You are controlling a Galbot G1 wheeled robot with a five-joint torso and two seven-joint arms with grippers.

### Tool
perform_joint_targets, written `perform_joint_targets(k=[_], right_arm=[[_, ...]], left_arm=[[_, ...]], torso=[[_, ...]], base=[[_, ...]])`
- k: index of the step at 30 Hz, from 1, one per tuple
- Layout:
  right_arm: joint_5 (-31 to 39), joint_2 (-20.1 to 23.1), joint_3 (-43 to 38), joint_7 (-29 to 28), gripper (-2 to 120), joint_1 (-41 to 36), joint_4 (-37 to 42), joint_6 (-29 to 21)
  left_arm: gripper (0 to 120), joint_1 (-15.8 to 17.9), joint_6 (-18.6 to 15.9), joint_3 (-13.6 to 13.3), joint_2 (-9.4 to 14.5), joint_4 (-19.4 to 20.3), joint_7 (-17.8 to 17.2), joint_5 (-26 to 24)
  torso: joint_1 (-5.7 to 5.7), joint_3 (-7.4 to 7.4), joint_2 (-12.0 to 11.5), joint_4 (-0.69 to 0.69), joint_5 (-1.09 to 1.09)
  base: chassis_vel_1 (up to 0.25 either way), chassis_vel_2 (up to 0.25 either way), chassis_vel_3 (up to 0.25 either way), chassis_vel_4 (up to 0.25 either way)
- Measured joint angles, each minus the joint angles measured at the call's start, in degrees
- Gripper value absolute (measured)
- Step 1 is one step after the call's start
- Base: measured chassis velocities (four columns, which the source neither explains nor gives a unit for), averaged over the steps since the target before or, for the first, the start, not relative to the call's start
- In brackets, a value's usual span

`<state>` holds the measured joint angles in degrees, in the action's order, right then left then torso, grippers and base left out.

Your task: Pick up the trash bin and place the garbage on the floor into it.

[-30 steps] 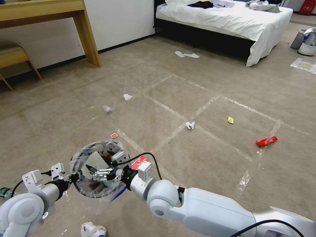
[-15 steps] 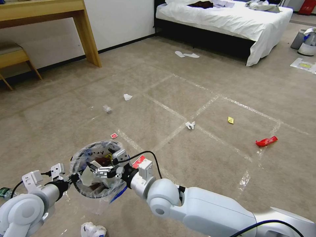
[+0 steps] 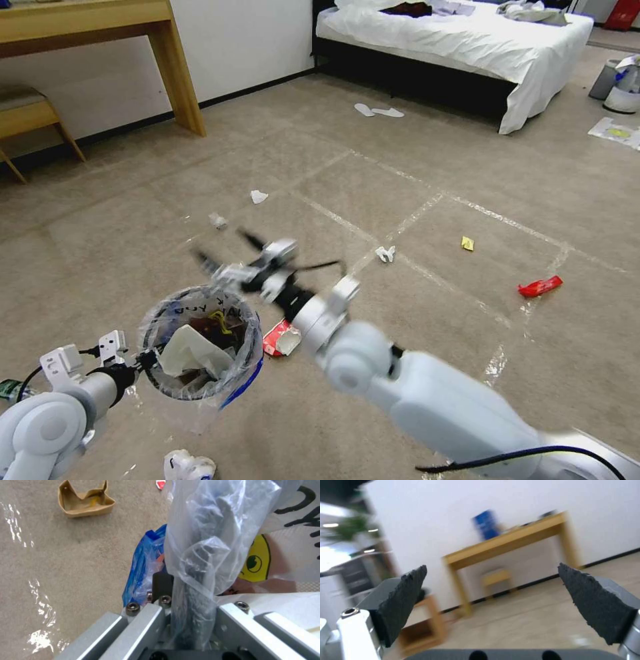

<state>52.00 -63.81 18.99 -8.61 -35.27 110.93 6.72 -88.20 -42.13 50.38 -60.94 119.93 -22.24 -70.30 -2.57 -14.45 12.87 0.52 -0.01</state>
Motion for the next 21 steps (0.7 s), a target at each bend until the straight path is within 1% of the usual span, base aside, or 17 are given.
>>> perform_joint_targets(k=[1, 2, 3, 4, 5, 6, 7, 9, 10, 12, 13, 14, 15, 17, 18, 21], right_arm=[[0.0, 0.0, 0.0, 0.0, 100, 0.0, 0.0, 0.0], [-0.1, 1.1, -3.1, -0.5, 99, -1.0, -0.5, -0.2], [-0.1, 1.1, -3.1, -0.5, 99, -1.0, -0.5, -0.2], [-0.4, 2.7, -7.1, -1.2, 99, -2.5, -1.2, -0.7], [-0.5, 3.1, -8.2, -1.5, 99, -3.1, -1.4, -0.8], [-0.8, 4.2, -11.4, -2.8, 99, -5.1, -2.2, -1.6], [-0.8, 4.2, -11.4, -2.8, 99, -5.1, -2.2, -1.6], [-1.6, 5.5, -16.1, -4.1, 99, -9.4, -3.4, -2.1], [-1.6, 5.5, -16.1, -4.1, 99, -9.4, -3.4, -2.1], [-4.8, 6.0, -18.4, -4.4, 100, -12.3, -4.8, -1.6], [-4.8, 6.0, -18.4, -4.4, 100, -12.3, -4.8, -1.6], [-8.1, 6.1, -19.9, -4.4, 100, -14.3, -5.9, -0.3], [-8.1, 6.1, -19.9, -4.4, 100, -14.3, -5.9, -0.3], [-13.5, 5.7, -22.8, -4.5, 100, -17.8, -7.2, 2.2], [-13.5, 5.7, -22.8, -4.5, 100, -17.8, -7.2, 2.2], [-18.2, 4.4, -24.9, -4.5, 100, -20.5, -8.6, 5.8]], left_arm=[[0, 0.0, 0.0, 0.0, 0.0, 0.0, 0.0, 0.0], [0, 0.0, 0.0, 0.2, -0.1, -0.1, 0.2, 0.3], [0, 0.0, 0.0, 0.2, -0.1, -0.1, 0.2, 0.3], [0, 0.0, 0.0, 0.4, -0.2, -0.4, 0.4, 0.8], [0, 0.0, 0.0, 0.5, -0.2, -0.5, 0.5, 1.0], [0, 0.1, 0.0, 0.6, -0.4, -0.8, 0.6, 1.4], [0, 0.1, 0.0, 0.6, -0.4, -0.8, 0.6, 1.4], [0, 0.1, 0.0, 0.7, -0.7, -1.1, 0.8, 2.2], [0, 0.1, 0.0, 0.7, -0.7, -1.1, 0.8, 2.2], [0, 0.2, 0.0, 0.7, -1.1, -1.2, 1.0, 2.9], [0, 0.2, 0.0, 0.7, -1.1, -1.2, 1.0, 2.9], [0, 0.2, 0.0, 0.7, -1.5, -1.3, 1.2, 3.6], [0, 0.2, 0.0, 0.7, -1.5, -1.3, 1.2, 3.6], [0, 0.1, 0.0, 1.2, -2.4, -1.3, 1.7, 5.0], [0, 0.1, 0.0, 1.2, -2.4, -1.3, 1.7, 5.0], [0, 0.1, 0.0, 1.8, -3.6, -1.3, 2.1, 6.0]], torso=[[0.0, 0.0, 0.0, 0.0, 0.0], [0.0, 0.0, 0.0, 0.01, 0.0], [0.0, 0.0, 0.0, 0.01, 0.0], [0.0, 0.0, 0.0, 0.02, 0.0], [0.0, 0.0, 0.0, 0.02, 0.0], [0.0, 0.0, 0.0, 0.02, 0.0], [0.0, 0.0, 0.0, 0.02, 0.0], [0.0, 0.0, 0.0, 0.01, 0.0], [0.0, 0.0, 0.0, 0.01, 0.0], [0.0, 0.0, 0.0, 0.01, -0.01], [0.0, 0.0, 0.0, 0.01, -0.01], [0.0, 0.0, 0.0, 0.01, 0.0], [0.0, 0.0, 0.0, 0.01, 0.0], [0.0, 0.0, 0.0, 0.01, 0.0], [0.0, 0.0, 0.0, 0.01, 0.0], [0.0, 0.0, 0.0, 0.01, 0.0]], base=[[0.0, 0.0, 0.0, 0.0], [0.0, 0.0, 0.0, 0.0], [0.0, 0.0, 0.0, 0.0], [0.0, 0.0, 0.0, 0.0], [0.0, 0.0, 0.0, 0.0], [0.0, 0.0, 0.0, 0.0], [0.0, 0.0, 0.0, 0.0], [0.0, 0.0, 0.0, 0.0], [0.0, 0.0, 0.0, 0.0], [0.0, 0.0, 0.0, 0.0], [0.0, 0.0, 0.0, 0.0], [0.0, 0.0, 0.0, 0.0], [0.0, 0.0, 0.0, 0.0], [0.0, 0.0, 0.0, 0.0], [0.0, 0.0, 0.0, 0.0], [0.0, 0.0, 0.0, 0.0]])
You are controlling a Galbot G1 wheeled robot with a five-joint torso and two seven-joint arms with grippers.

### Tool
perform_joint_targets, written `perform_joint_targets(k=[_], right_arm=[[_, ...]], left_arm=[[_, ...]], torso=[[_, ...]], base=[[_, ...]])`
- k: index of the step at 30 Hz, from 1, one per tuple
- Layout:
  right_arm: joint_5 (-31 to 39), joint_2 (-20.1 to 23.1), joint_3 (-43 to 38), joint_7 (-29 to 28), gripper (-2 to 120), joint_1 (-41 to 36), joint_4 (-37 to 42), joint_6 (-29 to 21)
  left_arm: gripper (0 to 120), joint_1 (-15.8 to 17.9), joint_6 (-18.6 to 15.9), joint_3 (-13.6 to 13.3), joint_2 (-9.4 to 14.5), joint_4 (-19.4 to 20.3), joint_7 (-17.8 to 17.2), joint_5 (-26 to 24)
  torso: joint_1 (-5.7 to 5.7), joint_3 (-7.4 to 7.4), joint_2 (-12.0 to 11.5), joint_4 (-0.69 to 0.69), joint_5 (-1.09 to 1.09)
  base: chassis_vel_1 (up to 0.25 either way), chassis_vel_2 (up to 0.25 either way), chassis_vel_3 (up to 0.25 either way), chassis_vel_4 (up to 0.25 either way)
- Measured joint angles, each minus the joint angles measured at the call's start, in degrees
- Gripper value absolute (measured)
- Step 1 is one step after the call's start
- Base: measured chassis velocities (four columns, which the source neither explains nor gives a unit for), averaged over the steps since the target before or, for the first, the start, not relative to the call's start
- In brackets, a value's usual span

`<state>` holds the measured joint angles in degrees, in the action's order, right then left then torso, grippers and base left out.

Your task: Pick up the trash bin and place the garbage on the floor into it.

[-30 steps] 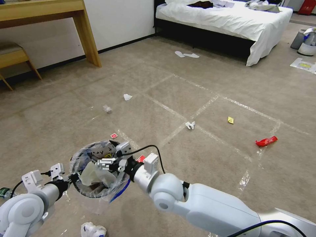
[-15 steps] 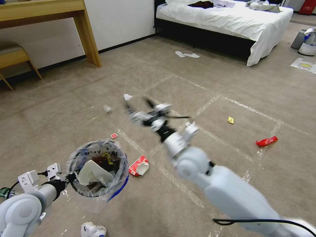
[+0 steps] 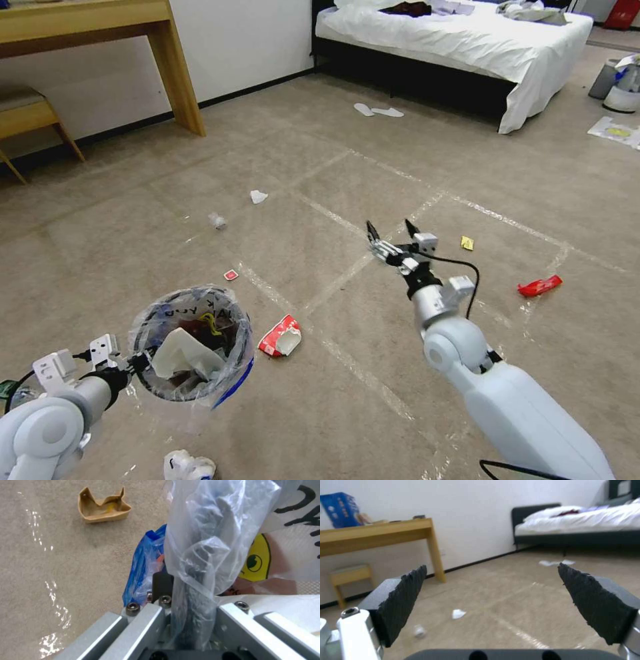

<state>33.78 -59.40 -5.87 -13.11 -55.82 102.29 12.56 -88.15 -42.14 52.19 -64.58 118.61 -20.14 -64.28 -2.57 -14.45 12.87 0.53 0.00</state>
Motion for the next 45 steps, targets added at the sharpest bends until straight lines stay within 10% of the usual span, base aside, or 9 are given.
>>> perform_joint_targets(k=[10, 22, 30, 45], right_arm=[[-1.2, -3.1, -1.0, -2.5, 99, -4.7, -0.3, -0.7], [30.2, -17.1, 11.2, -23.2, 100, 6.5, -10.4, -26.6], [37.3, -25.2, 13.8, -31.4, 100, 14.0, -22.5, -31.4], [37.4, -33.1, 13.5, -26.8, 100, 18.9, -45.2, -31.4]], left_arm=[[0, 0.2, 0.1, 1.2, -2.9, -1.3, 0.9, 2.2], [0, 0.0, 0.1, 1.3, -3.6, -1.4, 0.9, 3.0], [0, -0.9, 0.2, 2.3, -4.5, -0.6, 0.8, 3.7], [0, -4.1, 0.3, 5.0, -6.3, 1.4, 0.7, 5.0]], torso=[[0.0, 0.0, 0.0, 0.02, 0.04], [0.0, 0.0, 0.0, 0.0, 0.04], [0.0, 0.0, 0.0, 0.0, 0.01], [0.0, 0.0, 0.0, 0.02, 0.02]], base=[[0.0, 0.0, 0.0, 0.0], [0.0, 0.0, 0.0, 0.0], [0.0, 0.0, 0.0, 0.0], [0.0, 0.0, 0.0, 0.0]])
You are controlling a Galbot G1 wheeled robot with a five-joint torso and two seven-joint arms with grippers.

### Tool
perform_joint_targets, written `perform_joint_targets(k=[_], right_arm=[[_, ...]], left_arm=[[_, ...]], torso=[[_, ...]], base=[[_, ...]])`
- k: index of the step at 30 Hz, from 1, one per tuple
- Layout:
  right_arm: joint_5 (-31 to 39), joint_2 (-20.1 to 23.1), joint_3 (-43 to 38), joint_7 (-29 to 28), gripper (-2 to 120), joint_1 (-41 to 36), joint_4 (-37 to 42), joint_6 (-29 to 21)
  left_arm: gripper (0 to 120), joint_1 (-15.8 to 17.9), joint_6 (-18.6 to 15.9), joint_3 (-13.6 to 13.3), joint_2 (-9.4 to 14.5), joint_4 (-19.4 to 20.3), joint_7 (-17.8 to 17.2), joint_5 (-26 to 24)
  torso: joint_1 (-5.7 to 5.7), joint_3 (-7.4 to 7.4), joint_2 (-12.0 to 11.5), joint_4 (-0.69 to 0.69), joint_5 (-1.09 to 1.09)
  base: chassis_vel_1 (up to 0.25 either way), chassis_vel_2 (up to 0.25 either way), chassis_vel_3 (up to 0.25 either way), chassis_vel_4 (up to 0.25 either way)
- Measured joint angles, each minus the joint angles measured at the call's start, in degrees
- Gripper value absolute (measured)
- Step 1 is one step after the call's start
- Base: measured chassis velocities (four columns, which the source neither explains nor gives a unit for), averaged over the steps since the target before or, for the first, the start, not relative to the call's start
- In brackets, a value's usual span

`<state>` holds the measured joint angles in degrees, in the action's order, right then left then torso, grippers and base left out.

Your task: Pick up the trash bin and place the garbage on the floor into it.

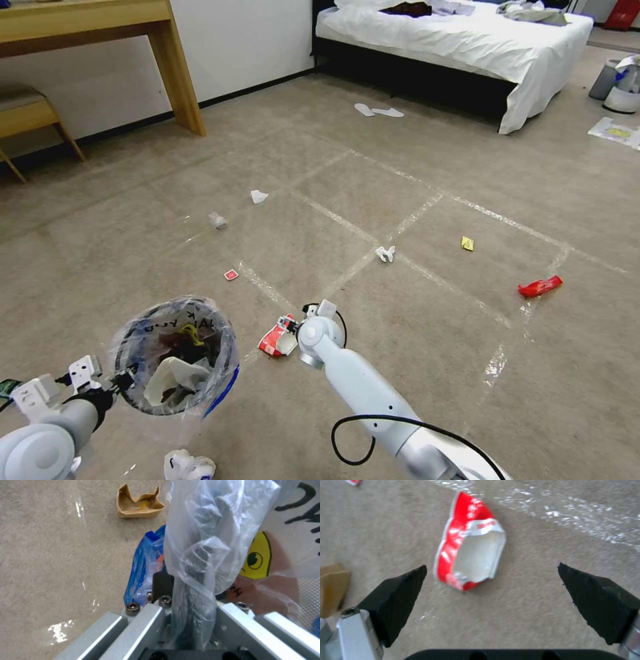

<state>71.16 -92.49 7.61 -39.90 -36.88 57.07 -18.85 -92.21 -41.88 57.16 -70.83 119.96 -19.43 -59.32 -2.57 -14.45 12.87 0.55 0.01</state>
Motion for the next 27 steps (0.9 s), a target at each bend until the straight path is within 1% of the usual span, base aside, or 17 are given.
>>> perform_joint_targets(k=[2, 3, 5, 6, 8, 9, 11, 12, 17, 18, 19, 21, 22, 24, 25, 27], right_arm=[[-0.5, 0.1, -0.8, 2.7, 100, 0.4, -2.4, 0.0], [-0.5, 0.1, -0.8, 2.7, 100, 0.4, -2.4, 0.0], [-0.8, 0.1, -1.6, 6.2, 100, 0.7, -5.0, -0.1], [-0.8, 0.1, -1.6, 6.2, 100, 0.7, -5.0, -0.1], [-0.9, 0.2, -2.2, 9.1, 100, 0.8, -6.3, -0.9], [-0.9, 0.2, -2.2, 9.1, 100, 0.8, -6.3, -0.9], [-1.0, 0.2, -2.4, 11.8, 100, 0.9, -7.2, -1.8], [-1.0, 0.2, -2.4, 11.8, 100, 0.9, -7.2, -1.8], [-1.7, 0.3, -1.7, 14.9, 100, 0.9, -7.9, -3.3], [-1.9, 0.3, -1.3, 16.6, 100, 0.9, -8.0, -4.3], [-1.9, 0.3, -1.3, 16.6, 100, 0.9, -8.0, -4.3], [-2.6, 0.3, -0.9, 19.2, 100, 0.9, -8.6, -5.0], [-2.6, 0.3, -0.9, 19.2, 100, 0.9, -8.6, -5.0], [-3.7, 0.3, -0.5, 23.3, 100, 1.1, -10.3, -5.3], [-3.7, 0.3, -0.5, 23.3, 100, 1.1, -10.3, -5.3], [-4.5, 0.3, -0.2, 25.4, 100, 1.9, -12.5, -4.8]], left_arm=[[0, -0.7, 0.0, 0.2, -0.1, 0.3, -0.1, 0.0], [0, -0.7, 0.0, 0.2, -0.1, 0.3, -0.1, 0.0], [0, -1.5, 0.0, 0.5, -0.1, 0.8, -0.3, 0.0], [0, -1.5, 0.0, 0.5, -0.1, 0.8, -0.3, 0.0], [0, -2.2, 0.0, 0.7, 0.0, 1.4, -0.3, 0.0], [0, -2.2, 0.0, 0.7, 0.0, 1.4, -0.3, 0.0], [0, -2.9, 0.0, 1.0, 0.4, 2.0, -0.3, -0.1], [0, -2.9, 0.0, 1.0, 0.4, 2.0, -0.3, -0.1], [0, -3.3, 0.0, 1.5, 0.5, 2.0, -0.4, -0.3], [0, -3.4, 0.0, 1.6, 0.4, 1.9, -0.4, -0.3], [0, -3.4, 0.0, 1.6, 0.4, 1.9, -0.4, -0.3], [0, -3.5, 0.0, 1.8, 0.3, 1.8, -0.3, -0.3], [0, -3.5, 0.0, 1.8, 0.3, 1.8, -0.3, -0.3], [0, -3.6, 0.2, 2.0, -0.1, 1.9, -0.3, -0.1], [0, -3.6, 0.2, 2.0, -0.1, 1.9, -0.3, -0.1], [0, -3.7, 0.3, 2.2, -0.8, 2.2, -0.2, 0.2]], torso=[[0.0, 0.0, 0.0, -0.01, 0.0], [0.0, 0.0, 0.0, -0.01, 0.0], [0.0, 0.0, 0.0, -0.02, 0.0], [0.0, 0.0, 0.0, -0.02, 0.0], [0.0, 0.0, 0.0, -0.02, 0.0], [0.0, 0.0, 0.0, -0.02, 0.0], [0.0, 0.0, 0.0, -0.02, -0.01], [0.0, 0.0, 0.0, -0.02, -0.01], [0.0, 0.0, 0.0, -0.02, -0.01], [0.0, 0.0, 0.0, -0.02, -0.01], [0.0, 0.0, 0.0, -0.02, -0.01], [0.0, 0.0, 0.0, -0.03, -0.01], [0.0, 0.0, 0.0, -0.03, -0.01], [0.0, 0.0, 0.0, -0.02, -0.01], [0.0, 0.0, 0.0, -0.02, -0.01], [0.0, 0.0, 0.0, -0.02, -0.01]], base=[[0.0, 0.0, 0.0, 0.0], [0.0, 0.0, 0.0, 0.0], [0.0, 0.0, 0.0, 0.0], [0.0, 0.0, 0.0, 0.0], [0.0, 0.0, 0.0, 0.0], [0.0, 0.0, 0.0, 0.0], [0.0, 0.0, 0.0, 0.0], [0.0, 0.0, 0.0, 0.0], [0.0, 0.0, 0.0, 0.0], [0.0, 0.0, 0.0, 0.0], [0.0, 0.0, 0.0, 0.0], [0.0, 0.0, 0.0, 0.0], [0.0, 0.0, 0.0, 0.0], [0.0, 0.0, 0.0, 0.0], [0.0, 0.0, 0.0, 0.0], [0.0, 0.0, 0.0, 0.0]])
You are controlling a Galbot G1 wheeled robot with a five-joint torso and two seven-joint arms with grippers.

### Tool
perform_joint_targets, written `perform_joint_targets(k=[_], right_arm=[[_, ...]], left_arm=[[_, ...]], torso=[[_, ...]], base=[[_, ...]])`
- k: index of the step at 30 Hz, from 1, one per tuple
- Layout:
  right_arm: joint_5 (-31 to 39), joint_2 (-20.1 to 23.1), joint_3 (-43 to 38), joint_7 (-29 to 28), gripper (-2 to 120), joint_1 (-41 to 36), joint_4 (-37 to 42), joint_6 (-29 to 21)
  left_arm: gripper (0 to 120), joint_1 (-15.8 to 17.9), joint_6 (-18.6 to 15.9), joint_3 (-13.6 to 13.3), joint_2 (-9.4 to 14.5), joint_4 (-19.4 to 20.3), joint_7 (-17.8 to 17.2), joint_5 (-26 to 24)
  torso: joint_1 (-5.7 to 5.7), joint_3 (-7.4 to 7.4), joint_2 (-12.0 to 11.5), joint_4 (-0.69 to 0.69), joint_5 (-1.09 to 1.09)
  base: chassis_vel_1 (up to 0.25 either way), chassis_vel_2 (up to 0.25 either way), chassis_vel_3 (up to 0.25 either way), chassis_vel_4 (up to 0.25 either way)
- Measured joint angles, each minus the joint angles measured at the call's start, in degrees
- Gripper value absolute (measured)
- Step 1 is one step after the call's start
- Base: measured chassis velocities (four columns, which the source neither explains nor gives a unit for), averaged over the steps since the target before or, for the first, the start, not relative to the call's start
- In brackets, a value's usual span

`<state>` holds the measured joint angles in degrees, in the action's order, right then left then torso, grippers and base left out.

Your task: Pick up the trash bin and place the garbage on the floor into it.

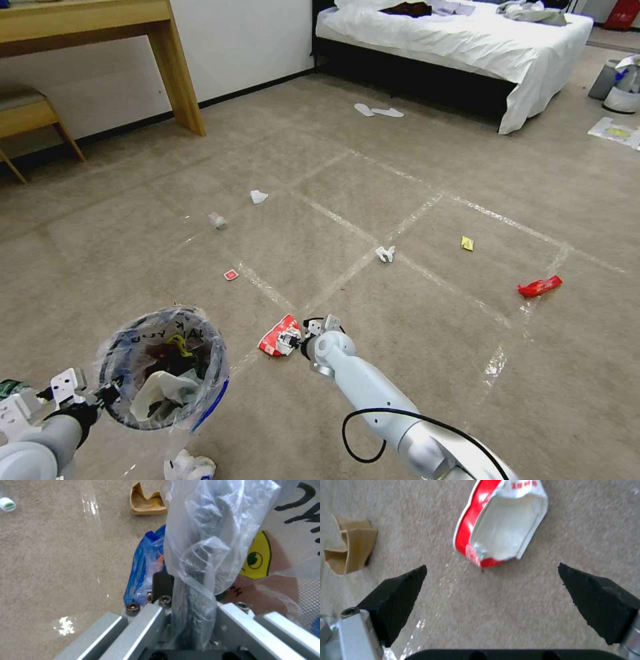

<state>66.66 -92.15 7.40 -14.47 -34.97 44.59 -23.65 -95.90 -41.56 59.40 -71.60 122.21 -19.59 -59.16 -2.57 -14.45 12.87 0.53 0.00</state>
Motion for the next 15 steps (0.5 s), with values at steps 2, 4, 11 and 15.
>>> perform_joint_targets(k=[2, 4, 11, 15], right_arm=[[-0.4, 0.0, 0.2, 0.7, 100, 0.3, -1.0, 0.2], [-0.9, 0.0, 0.8, 1.2, 100, 0.8, -2.4, 0.5], [-2.8, 0.0, 3.5, 3.8, 100, 1.6, -5.2, 2.8], [-3.6, 0.0, 4.1, 5.1, 100, 1.8, -5.5, 4.4]], left_arm=[[0, -0.1, 0.1, 0.2, -0.3, 0.2, 0.1, 0.2], [0, -0.3, 0.3, 0.4, -0.8, 0.5, 0.2, 0.4], [0, -1.1, 0.7, 1.5, -2.2, 2.0, 0.8, 0.7], [0, -1.3, 0.7, 1.6, -2.5, 2.4, 0.8, 0.7]], torso=[[0.0, 0.0, 0.0, 0.0, 0.0], [0.0, 0.0, 0.0, 0.0, 0.0], [0.0, 0.0, 0.0, 0.0, 0.0], [0.0, 0.0, 0.0, 0.0, 0.0]], base=[[0.0, 0.0, 0.0, 0.0], [0.0, 0.0, 0.0, 0.0], [0.0, 0.0, 0.0, 0.0], [0.0, 0.0, 0.0, 0.0]])
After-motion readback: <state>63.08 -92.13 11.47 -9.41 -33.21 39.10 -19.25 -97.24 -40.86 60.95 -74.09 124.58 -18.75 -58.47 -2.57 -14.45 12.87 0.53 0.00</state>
